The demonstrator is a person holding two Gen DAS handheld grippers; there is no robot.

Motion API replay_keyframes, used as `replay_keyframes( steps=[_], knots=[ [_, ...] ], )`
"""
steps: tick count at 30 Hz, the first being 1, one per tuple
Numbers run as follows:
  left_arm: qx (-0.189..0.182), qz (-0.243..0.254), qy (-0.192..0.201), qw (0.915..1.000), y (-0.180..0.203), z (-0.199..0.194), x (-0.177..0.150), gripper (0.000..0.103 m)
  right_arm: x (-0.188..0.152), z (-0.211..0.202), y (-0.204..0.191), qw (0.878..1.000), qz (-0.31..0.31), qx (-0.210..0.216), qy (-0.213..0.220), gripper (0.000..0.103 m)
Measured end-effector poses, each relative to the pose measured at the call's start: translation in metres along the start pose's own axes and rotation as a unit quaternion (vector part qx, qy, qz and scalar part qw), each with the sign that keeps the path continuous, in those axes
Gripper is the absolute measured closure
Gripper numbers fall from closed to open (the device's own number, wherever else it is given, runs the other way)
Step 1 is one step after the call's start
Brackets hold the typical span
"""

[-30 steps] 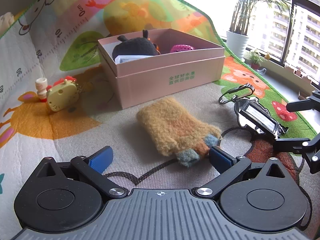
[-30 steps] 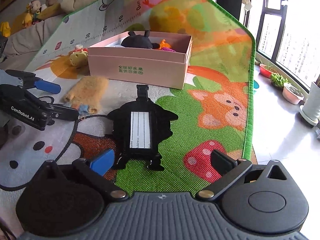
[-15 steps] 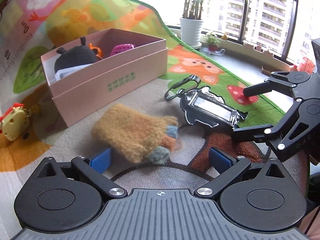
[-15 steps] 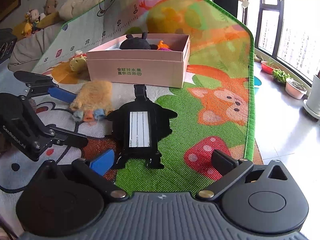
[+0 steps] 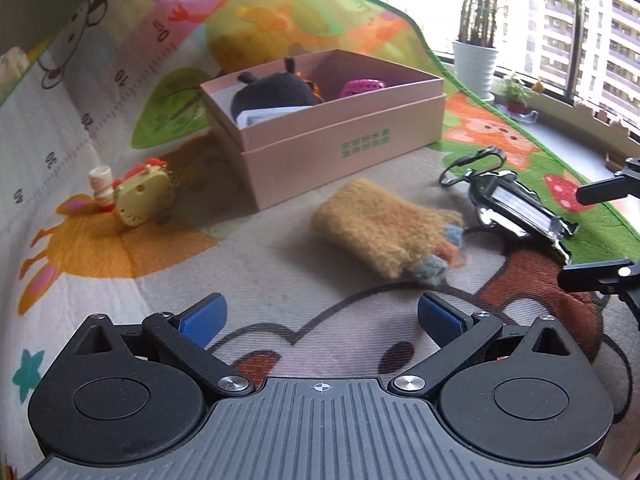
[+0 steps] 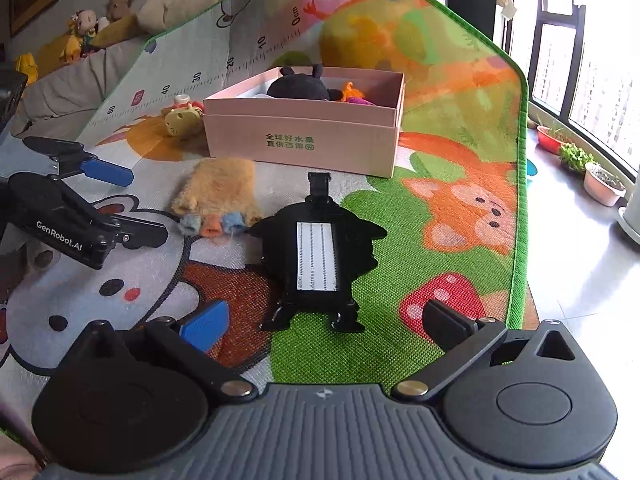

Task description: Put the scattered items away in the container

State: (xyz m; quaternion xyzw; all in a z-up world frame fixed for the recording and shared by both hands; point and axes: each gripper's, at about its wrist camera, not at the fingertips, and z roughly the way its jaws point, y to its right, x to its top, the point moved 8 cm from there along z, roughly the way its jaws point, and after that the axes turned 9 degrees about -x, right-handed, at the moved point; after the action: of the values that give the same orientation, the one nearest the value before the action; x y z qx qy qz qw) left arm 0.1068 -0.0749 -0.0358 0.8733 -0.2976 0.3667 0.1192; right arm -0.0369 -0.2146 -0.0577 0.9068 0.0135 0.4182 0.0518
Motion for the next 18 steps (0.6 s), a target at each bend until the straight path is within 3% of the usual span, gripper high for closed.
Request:
replay_keyframes(
  steps=[7, 10, 12, 18],
  knots=[
    [0.017, -0.032, 0.002, 0.9993, -0.019, -0.008, -0.006, 0.000, 0.025, 0.030, 0.001, 1.000, 0.013, -0.007, -0.014, 0.000],
    [-0.028, -0.054, 0.004, 0.9981, -0.013, -0.009, -0.006, 0.000, 0.026, 0.039, -0.006, 1.000, 0.003, 0.003, -0.017, 0.009],
    [-0.058, -0.064, 0.000, 0.9963, -0.002, -0.006, -0.003, 0.000, 0.027, 0.035, -0.008, 1.000, -0.005, 0.009, -0.007, 0.030],
    [-0.077, -0.058, -0.012, 0.9953, 0.032, 0.014, 0.014, 0.000, 0.021, 0.030, 0.014, 1.000, 0.012, -0.013, -0.001, 0.031]
  ],
)
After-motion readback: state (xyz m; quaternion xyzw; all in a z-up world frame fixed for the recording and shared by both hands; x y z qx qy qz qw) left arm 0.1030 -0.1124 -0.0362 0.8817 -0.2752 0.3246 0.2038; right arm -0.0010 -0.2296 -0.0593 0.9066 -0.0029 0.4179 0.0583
